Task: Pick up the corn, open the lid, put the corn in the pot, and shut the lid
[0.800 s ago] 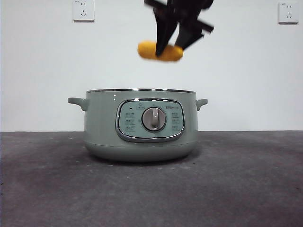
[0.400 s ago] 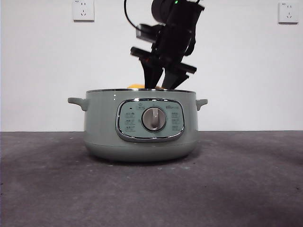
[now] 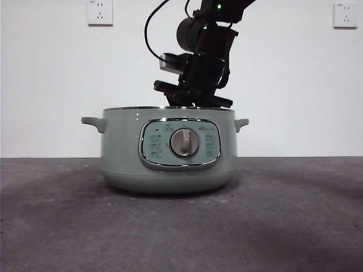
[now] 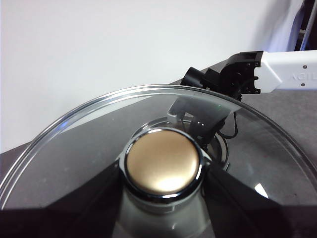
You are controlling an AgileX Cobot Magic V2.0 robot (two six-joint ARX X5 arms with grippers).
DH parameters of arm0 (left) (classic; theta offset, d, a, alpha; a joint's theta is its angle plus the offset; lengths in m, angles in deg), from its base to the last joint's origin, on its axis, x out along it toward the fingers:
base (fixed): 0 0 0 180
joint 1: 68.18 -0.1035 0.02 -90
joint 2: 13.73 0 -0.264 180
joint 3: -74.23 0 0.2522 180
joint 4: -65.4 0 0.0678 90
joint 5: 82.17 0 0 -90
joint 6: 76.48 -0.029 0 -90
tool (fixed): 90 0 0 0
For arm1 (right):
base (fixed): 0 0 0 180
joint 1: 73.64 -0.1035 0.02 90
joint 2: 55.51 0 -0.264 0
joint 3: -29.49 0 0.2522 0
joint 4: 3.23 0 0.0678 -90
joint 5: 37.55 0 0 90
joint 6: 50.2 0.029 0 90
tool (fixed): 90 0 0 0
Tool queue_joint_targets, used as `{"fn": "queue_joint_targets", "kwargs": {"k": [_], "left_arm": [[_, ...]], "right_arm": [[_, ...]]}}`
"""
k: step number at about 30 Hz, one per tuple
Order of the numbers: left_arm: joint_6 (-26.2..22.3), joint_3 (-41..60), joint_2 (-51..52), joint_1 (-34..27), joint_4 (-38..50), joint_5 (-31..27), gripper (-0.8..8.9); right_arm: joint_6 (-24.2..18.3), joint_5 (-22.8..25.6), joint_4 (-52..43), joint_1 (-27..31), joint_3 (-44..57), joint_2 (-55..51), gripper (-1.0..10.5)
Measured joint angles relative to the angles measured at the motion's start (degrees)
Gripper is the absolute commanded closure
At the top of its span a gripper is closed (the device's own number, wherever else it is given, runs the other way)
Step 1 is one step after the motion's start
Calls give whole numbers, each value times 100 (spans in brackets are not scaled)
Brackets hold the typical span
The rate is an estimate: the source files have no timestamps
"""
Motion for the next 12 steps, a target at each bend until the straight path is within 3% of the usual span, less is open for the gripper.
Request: {"fn": "queue_joint_targets", "kwargs": {"k": [12], "left_arm": [[2,0,-122,0,-2,20,819]], "right_arm": [[-149,94,-13,-76,-4,205,958]]}}
